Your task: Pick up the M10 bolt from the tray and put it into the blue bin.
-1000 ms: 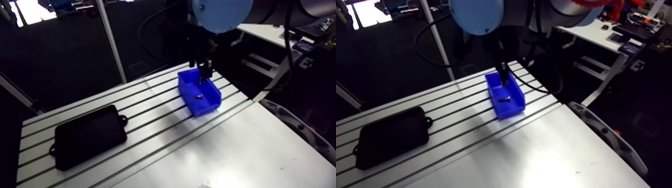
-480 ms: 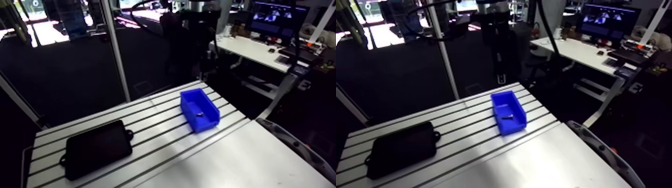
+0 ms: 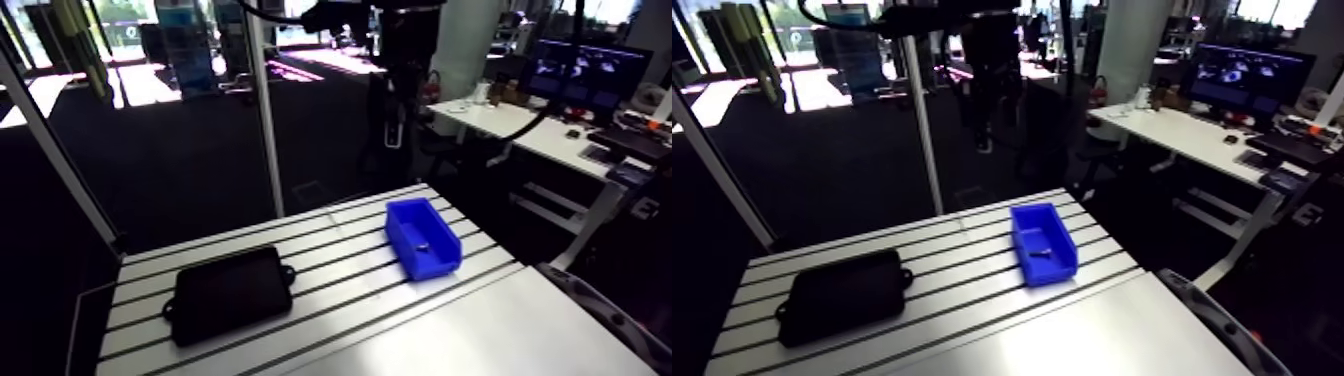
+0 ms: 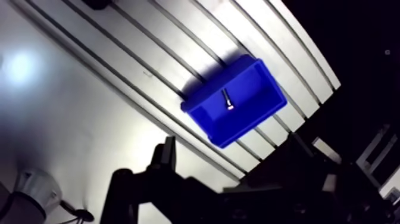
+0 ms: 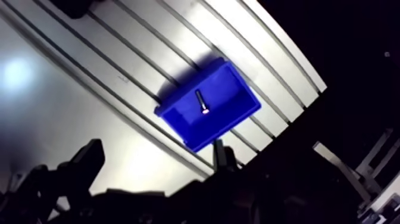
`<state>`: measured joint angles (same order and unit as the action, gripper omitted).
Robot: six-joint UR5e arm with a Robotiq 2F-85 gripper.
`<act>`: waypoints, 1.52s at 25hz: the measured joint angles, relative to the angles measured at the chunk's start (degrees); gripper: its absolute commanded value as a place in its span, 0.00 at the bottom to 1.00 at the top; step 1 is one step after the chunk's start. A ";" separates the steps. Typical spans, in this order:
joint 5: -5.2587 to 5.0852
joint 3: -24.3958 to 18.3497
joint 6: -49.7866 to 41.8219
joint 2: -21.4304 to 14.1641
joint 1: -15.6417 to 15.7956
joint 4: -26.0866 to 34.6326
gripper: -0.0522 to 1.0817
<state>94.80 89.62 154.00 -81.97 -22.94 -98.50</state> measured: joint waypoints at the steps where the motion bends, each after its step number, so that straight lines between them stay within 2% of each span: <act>1: -0.07 -0.26 -2.75 -0.19 0.74 0.45 0.06; 6: -0.58 -2.02 -17.84 -0.84 5.01 3.19 0.06; 9: -1.08 -2.67 -25.81 -1.11 6.41 4.15 0.06; 15: -2.47 -4.07 -39.55 -2.03 7.13 7.03 0.06; 19: -4.12 -5.56 -44.68 -2.86 7.09 9.57 0.06; 23: -4.98 -6.64 -48.61 -3.61 7.37 10.92 0.06; 31: -4.60 -7.87 -53.17 -3.15 12.84 11.04 0.06; 38: -4.17 -8.87 -55.72 -2.23 15.23 11.01 0.06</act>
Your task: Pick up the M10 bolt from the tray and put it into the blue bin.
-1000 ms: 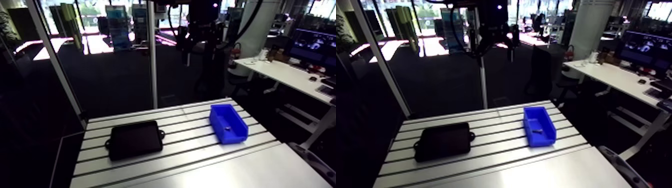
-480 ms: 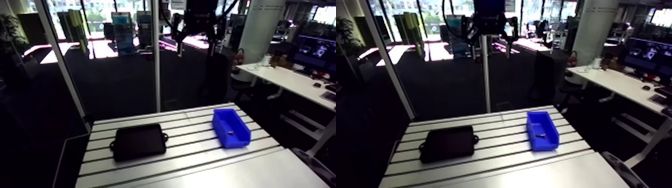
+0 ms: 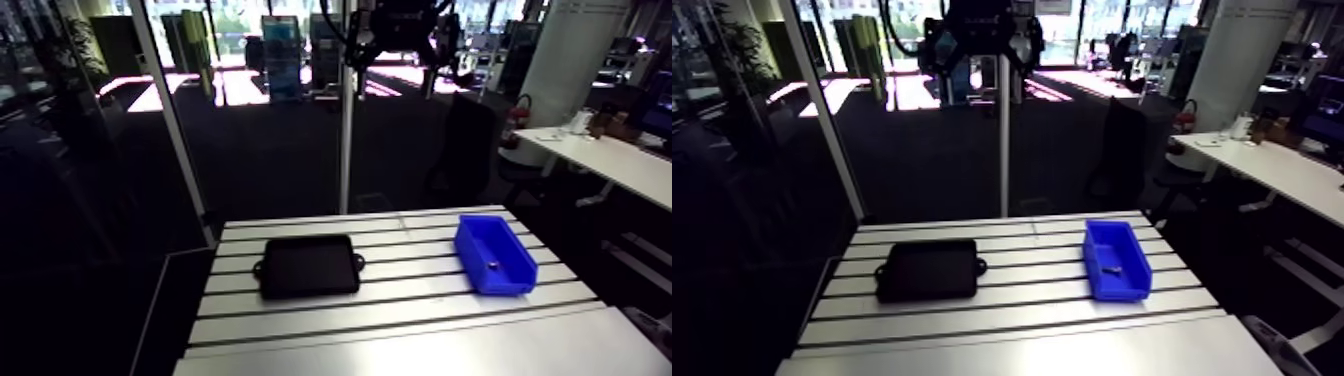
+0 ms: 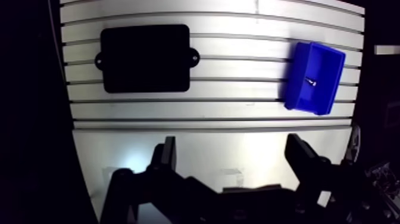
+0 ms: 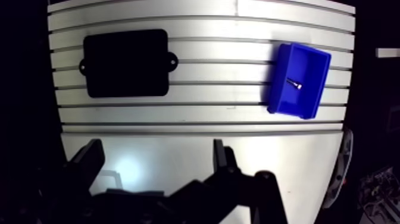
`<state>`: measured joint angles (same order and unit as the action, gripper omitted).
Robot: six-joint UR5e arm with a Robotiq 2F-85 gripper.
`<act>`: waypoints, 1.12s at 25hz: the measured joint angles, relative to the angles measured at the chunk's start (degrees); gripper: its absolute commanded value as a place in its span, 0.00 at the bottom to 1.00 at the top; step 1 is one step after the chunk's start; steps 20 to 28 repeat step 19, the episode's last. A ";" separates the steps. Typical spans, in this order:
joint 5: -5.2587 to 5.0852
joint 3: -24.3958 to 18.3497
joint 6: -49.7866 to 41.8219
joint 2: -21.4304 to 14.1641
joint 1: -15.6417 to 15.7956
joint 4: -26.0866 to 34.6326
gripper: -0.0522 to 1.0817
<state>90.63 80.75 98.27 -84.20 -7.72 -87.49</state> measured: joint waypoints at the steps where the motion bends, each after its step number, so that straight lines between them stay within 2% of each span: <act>1: 0.08 -0.03 -0.11 0.03 0.13 0.00 0.06; 9: 0.76 -0.04 -0.31 0.19 0.47 -0.02 0.06; 28: 0.66 0.00 -0.32 0.30 0.57 -0.06 0.06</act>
